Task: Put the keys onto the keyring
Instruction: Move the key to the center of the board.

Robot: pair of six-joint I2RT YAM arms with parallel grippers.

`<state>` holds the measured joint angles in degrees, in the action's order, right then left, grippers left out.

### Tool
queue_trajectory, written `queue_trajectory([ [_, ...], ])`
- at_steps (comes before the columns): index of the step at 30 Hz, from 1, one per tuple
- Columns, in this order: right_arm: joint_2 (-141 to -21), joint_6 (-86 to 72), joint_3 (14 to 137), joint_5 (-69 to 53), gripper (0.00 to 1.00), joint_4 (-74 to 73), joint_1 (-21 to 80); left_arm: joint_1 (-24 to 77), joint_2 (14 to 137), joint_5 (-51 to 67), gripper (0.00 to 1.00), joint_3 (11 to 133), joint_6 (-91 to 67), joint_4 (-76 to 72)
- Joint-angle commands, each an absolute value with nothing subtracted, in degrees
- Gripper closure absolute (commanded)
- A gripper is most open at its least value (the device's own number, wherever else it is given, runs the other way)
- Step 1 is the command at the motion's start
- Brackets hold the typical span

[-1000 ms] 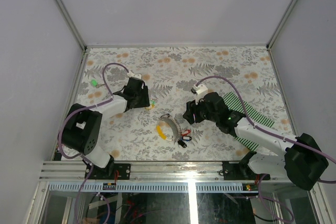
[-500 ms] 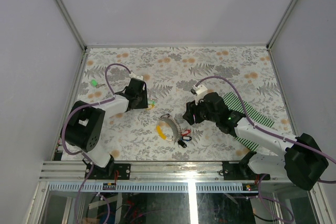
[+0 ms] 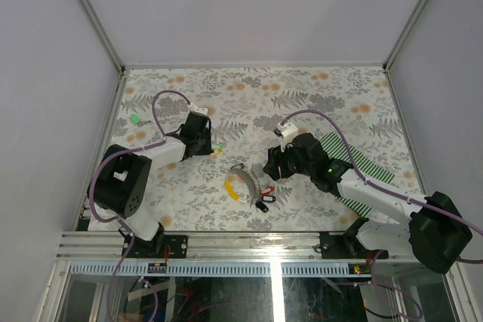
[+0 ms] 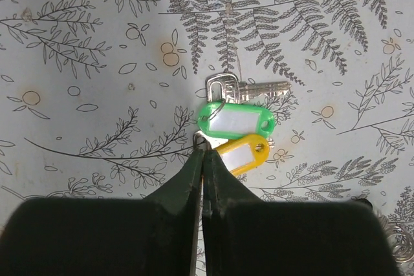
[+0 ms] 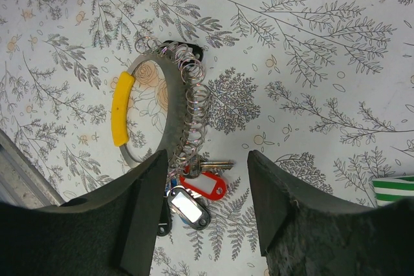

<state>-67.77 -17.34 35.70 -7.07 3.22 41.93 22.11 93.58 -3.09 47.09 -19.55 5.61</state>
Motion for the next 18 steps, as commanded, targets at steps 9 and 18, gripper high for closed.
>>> queue_trajectory([
  [9, -66.57, -16.34, 36.63, -7.51, 0.41, 2.82, 41.46, 24.70, 84.12, -4.05, 1.00, 37.53, -23.86, 3.47],
  [18, -67.37, -16.17, 37.14, -8.20, 0.40, 2.86, 41.48, 25.57, 70.20, -6.98, 0.82, 29.04, -30.08, 7.79],
])
